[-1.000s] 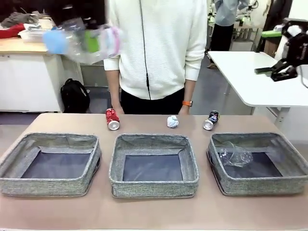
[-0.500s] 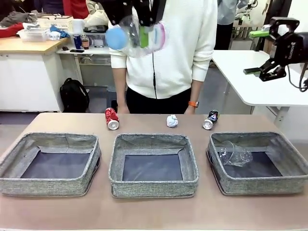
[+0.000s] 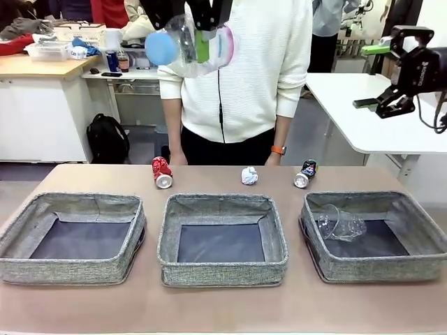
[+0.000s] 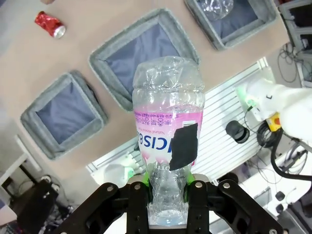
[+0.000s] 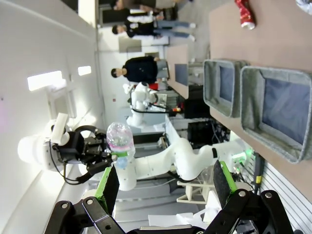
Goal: Sort the waste into the appropriate baskets.
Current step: Pick up the waste item pointed out by the person.
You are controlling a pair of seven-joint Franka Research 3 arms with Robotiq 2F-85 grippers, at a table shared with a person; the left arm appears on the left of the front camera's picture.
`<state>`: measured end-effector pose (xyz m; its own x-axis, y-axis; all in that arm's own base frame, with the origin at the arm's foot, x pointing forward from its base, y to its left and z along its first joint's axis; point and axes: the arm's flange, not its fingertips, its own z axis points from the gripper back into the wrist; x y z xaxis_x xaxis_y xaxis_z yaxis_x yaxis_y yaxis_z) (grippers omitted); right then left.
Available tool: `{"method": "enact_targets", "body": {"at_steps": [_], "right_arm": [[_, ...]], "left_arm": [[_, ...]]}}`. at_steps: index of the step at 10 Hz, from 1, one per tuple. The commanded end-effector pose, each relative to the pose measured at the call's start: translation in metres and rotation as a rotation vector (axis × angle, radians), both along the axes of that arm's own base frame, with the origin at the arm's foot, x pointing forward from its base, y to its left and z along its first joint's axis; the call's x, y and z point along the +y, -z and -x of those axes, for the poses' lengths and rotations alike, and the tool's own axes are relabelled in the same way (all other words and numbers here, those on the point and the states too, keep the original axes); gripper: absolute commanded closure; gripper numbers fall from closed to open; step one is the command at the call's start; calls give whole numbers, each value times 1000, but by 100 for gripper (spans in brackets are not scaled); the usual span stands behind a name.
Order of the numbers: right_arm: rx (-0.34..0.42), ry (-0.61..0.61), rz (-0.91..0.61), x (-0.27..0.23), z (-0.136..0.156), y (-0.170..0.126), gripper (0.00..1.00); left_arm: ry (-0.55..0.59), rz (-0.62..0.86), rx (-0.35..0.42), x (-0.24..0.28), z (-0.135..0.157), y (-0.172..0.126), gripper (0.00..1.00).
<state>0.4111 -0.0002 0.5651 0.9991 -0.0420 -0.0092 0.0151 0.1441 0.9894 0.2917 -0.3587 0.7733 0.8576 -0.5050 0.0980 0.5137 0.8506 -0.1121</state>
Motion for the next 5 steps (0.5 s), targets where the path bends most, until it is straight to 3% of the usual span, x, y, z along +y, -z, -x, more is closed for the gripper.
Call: {"method": "enact_targets", "body": {"at_steps": [1,3,5], "right_arm": [[-8,7,-14,1,-3,-3,0],[-8,7,-14,1,-3,-3,0],[-8,7,-14,1,-3,-3,0]], "left_arm": [[-54,0,-35,-8,-3,0,81],[-116,37,-68,-4,-14,3,81],[-151,74,-46,3,-28,6,81]]}}
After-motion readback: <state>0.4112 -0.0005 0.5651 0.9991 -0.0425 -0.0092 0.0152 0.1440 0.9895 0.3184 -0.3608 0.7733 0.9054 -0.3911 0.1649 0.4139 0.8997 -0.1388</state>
